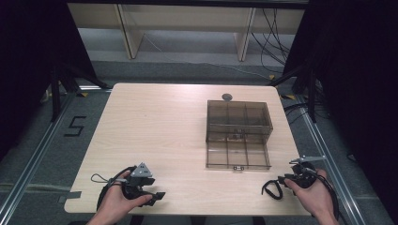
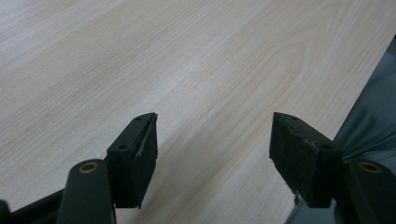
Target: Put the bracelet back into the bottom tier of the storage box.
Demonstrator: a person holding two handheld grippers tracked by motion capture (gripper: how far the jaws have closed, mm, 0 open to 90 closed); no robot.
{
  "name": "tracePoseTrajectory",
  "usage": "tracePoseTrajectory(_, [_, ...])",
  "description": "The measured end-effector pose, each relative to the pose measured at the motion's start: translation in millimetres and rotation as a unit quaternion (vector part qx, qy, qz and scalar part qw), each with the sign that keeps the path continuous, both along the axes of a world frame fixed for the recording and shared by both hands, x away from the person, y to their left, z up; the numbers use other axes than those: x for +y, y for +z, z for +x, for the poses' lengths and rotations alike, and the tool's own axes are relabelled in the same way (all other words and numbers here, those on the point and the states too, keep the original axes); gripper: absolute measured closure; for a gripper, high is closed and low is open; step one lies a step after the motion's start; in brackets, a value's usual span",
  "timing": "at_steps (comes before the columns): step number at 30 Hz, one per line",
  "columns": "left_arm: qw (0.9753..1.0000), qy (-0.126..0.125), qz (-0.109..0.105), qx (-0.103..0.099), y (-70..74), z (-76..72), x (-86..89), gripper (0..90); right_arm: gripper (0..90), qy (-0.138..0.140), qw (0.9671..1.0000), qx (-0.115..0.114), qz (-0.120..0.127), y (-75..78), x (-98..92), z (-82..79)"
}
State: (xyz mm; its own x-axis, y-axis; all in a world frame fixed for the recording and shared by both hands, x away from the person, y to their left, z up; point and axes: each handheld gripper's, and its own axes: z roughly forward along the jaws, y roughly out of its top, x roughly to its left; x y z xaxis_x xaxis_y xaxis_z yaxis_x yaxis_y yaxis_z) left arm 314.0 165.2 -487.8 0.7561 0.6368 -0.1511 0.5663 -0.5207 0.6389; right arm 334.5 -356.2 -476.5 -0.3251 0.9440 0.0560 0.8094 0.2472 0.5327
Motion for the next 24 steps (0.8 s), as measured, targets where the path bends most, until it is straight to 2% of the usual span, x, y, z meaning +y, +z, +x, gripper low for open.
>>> tracePoseTrajectory(2, [1.0,0.0,0.0,0.0,-0.1,-0.1,0.2,32.5,64.8,-0.007,0.9999,0.005,0.007,-0.1,1.6,-0.9])
tracePoseTrajectory(3, [1.0,0.002,-0.007,0.004,-0.2,-1.0,-0.3,32.5,65.0,0.005,0.9992,0.038,0.008,4.7,0.0,-1.0])
tracePoseTrajectory(5, [1.0,-0.004,0.001,0.005,1.0,-0.4,1.2,32.5,65.0,0.013,0.9992,0.036,0.007,5.0,-1.4,-0.4])
tracePoseTrajectory(6, [1.0,-0.006,-0.001,0.003,0.8,-0.4,1.0,32.5,64.3,0.021,0.999,0.039,-0.01,7.3,-2.4,-1.1])
tracePoseTrajectory(8, [1.0,-0.001,-0.001,0.004,0.6,-0.9,0.5,32.5,63.9,0.02,0.999,0.038,-0.01,7.3,-2.3,-1.2])
tracePoseTrajectory(9, [1.0,0.0,-0.002,0.006,0.6,-1.1,0.5,32.5,63.4,0.004,0.9992,0.039,-0.01,7.2,-0.3,-1.3])
tracePoseTrajectory(11, [1.0,-0.003,-0.001,0.001,1.3,-1.2,1.5,32.5,62.8,0.006,0.9994,0.031,-0.011,6.8,0.6,-1.0])
tracePoseTrajectory(12, [1.0,-0.008,0.001,0.001,1.6,-1.2,2.8,32.5,62.6,0.009,0.9997,0.02,-0.011,7.8,1.8,-2.2])
tracePoseTrajectory(13, [1.0,-0.008,0.001,0.001,1.6,-1.2,2.8,32.5,62.6,0.009,0.9997,0.02,-0.011,7.8,1.8,-2.2])
tracePoseTrajectory(14, [1.0,-0.003,-0.002,0.002,1.5,-1.6,2.7,32.5,62.4,-0.012,0.999,0.041,0.008,10.7,6.2,-4.2])
tracePoseTrajectory(15, [1.0,-0.004,0.0,0.001,1.9,-1.6,3.4,32.5,62.3,0.009,0.9994,0.031,-0.01,12.1,4.1,-2.3])
tracePoseTrajectory(17, [1.0,0.001,-0.006,0.004,1.7,-2.5,3.4,32.5,62.8,0.003,0.9994,0.033,-0.012,14.0,9.0,-1.9])
tracePoseTrajectory(18, [0.9999,0.001,-0.01,0.003,1.4,-3.1,3.3,32.5,63.8,0.022,0.998,0.053,-0.025,19.0,10.4,-0.9])
tracePoseTrajectory(20, [0.9999,0.003,-0.01,0.002,1.1,-3.7,2.9,32.5,64.4,0.021,0.9975,0.06,-0.029,20.4,12.2,-0.5])
tracePoseTrajectory(22, [1.0,-0.003,0.003,-0.002,1.9,-2.2,4.1,32.5,64.6,0.033,0.9965,0.067,-0.037,24.0,13.8,1.8])
tracePoseTrajectory(23, [1.0,0.0,0.002,-0.004,1.7,-2.6,3.7,32.5,64.5,0.042,0.9945,0.083,-0.05,29.8,15.2,2.6])
tracePoseTrajectory(24, [1.0,-0.003,0.0,0.001,2.0,-2.5,4.1,32.5,64.5,0.042,0.9945,0.083,-0.05,29.8,15.2,2.6])
